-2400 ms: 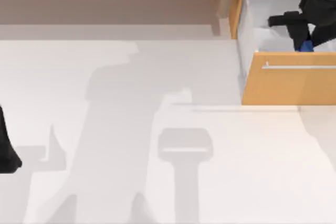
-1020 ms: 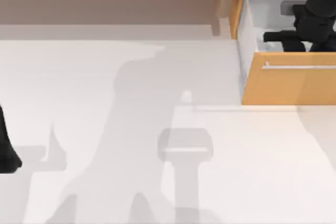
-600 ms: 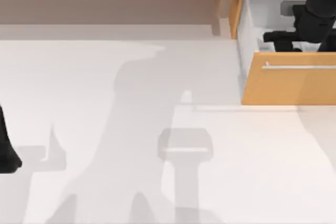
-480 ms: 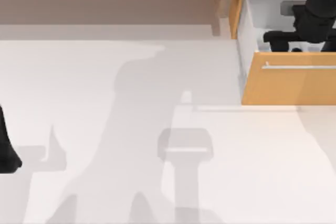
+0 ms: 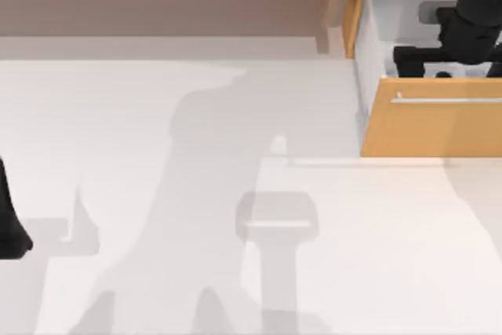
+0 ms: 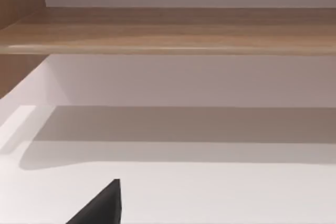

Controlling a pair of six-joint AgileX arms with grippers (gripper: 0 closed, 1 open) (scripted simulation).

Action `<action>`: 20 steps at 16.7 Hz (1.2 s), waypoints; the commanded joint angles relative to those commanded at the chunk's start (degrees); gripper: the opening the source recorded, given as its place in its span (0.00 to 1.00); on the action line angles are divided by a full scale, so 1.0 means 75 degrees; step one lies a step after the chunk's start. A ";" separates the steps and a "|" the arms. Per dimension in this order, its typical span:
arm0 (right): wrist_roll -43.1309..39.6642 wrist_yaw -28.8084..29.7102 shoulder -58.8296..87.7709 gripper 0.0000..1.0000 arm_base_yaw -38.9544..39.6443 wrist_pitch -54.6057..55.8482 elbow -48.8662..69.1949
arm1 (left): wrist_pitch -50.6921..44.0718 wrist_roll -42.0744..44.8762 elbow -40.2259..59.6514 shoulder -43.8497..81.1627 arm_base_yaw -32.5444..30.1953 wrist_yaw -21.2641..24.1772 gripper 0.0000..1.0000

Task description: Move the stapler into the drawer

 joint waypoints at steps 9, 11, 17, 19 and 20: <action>-0.0125 -0.0161 -0.2135 1.00 0.0163 0.1803 -0.1365 | 0.0000 0.0000 0.0000 0.0000 0.0000 0.0000 1.00; -0.0300 -0.0243 -0.2726 1.00 0.0575 0.2909 -0.2072 | 0.0000 0.0000 0.0000 0.0000 0.0000 0.0000 1.00; -0.1791 -0.0357 -0.3552 1.00 0.2391 0.7401 -0.4876 | 0.0000 0.0000 0.0000 0.0000 0.0000 0.0000 1.00; -0.2597 -0.0277 -0.3596 1.00 0.2904 0.9162 -0.5974 | 0.0000 0.0000 0.0000 0.0000 0.0000 0.0000 1.00; -0.3073 -0.0207 -0.3614 1.00 0.3119 1.0081 -0.6543 | 0.0000 0.0000 0.0000 0.0000 0.0000 0.0000 1.00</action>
